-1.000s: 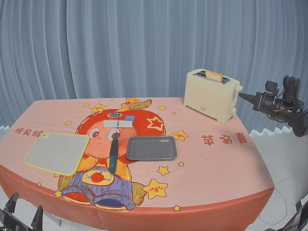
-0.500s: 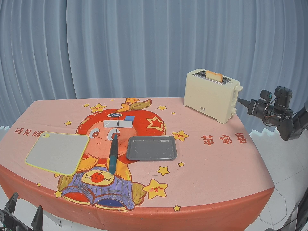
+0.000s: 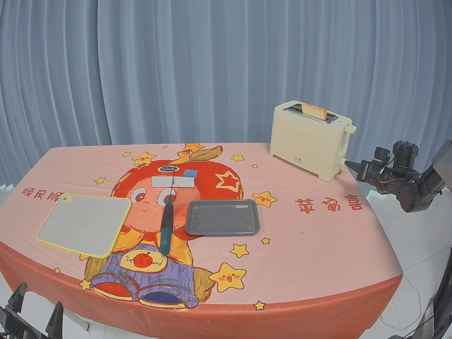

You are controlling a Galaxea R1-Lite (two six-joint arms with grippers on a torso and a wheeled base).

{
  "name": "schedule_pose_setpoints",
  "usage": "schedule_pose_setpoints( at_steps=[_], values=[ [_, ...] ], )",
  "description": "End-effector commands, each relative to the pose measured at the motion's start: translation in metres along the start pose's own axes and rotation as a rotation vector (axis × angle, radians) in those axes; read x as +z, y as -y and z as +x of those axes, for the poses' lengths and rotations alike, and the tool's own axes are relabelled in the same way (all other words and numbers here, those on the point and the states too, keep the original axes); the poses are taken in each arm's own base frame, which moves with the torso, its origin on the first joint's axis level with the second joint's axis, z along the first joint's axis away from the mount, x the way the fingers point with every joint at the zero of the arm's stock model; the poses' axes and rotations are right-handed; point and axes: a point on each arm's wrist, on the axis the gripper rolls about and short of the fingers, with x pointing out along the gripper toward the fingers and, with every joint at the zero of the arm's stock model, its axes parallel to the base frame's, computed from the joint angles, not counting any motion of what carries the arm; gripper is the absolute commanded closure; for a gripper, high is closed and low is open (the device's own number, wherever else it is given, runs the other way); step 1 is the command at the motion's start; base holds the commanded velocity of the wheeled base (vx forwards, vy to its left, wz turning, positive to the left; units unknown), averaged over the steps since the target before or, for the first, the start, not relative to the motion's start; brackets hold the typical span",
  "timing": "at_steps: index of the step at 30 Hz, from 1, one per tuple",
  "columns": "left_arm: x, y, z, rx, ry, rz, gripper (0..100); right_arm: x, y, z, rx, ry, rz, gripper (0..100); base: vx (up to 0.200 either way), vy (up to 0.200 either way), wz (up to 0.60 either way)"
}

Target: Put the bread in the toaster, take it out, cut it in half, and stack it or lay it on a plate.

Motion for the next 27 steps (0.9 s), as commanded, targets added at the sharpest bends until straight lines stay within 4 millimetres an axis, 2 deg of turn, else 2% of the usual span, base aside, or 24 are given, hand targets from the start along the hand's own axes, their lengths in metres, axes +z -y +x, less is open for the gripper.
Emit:
schedule_pose_setpoints(
  at_steps=[1, 7, 16, 27],
  values=[
    [-0.002, 0.000, 0.001, 0.000, -0.010, 0.000, 0, -0.009, 0.006, 0.005, -0.007, -0.022, 0.014, 100, 0.000, 0.000, 0.00],
    [-0.002, 0.000, 0.001, 0.000, -0.010, 0.000, 0, -0.013, 0.010, 0.009, -0.015, -0.030, 0.020, 100, 0.000, 0.000, 0.00],
    [-0.002, 0.000, 0.001, 0.000, -0.010, 0.000, 0, -0.023, 0.028, 0.019, -0.075, -0.033, 0.033, 100, 0.000, 0.000, 0.00],
    [-0.002, 0.000, 0.001, 0.000, -0.010, 0.000, 0, -0.026, 0.030, 0.020, -0.079, -0.040, 0.038, 100, 0.000, 0.000, 0.00]
  ],
)
